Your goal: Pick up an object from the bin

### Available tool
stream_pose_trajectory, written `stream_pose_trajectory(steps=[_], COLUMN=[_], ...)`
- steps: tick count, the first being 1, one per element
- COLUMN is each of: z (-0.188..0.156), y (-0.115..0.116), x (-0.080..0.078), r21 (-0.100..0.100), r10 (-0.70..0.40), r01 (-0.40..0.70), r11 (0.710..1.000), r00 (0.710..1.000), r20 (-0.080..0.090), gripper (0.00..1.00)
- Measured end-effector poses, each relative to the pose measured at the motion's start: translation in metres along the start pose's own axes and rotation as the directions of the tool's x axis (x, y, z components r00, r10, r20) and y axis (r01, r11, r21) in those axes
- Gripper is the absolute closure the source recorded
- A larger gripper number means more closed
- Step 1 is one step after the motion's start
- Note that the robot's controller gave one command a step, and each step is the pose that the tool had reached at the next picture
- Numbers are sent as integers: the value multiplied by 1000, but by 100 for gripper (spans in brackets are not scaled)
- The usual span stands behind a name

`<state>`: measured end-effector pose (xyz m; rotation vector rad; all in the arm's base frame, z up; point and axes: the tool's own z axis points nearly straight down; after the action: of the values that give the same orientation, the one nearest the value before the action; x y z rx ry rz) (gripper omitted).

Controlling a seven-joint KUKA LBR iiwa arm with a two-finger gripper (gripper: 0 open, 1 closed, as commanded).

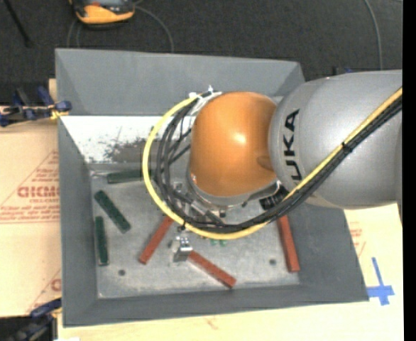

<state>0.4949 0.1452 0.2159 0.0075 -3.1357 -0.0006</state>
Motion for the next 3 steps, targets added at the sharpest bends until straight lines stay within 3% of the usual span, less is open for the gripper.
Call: stream_pose_trajectory(steps=[1,2,3], z=[-4,36,104], y=[-1,-7,-16], x=[-2,-13,-12], r21=[-1,0,2], r10=[3,-49,-110], r01=[-3,49,110], r11=[1000,999,994], r00=[1000,999,994], r20=[8,16,13], gripper=[0,0,0])
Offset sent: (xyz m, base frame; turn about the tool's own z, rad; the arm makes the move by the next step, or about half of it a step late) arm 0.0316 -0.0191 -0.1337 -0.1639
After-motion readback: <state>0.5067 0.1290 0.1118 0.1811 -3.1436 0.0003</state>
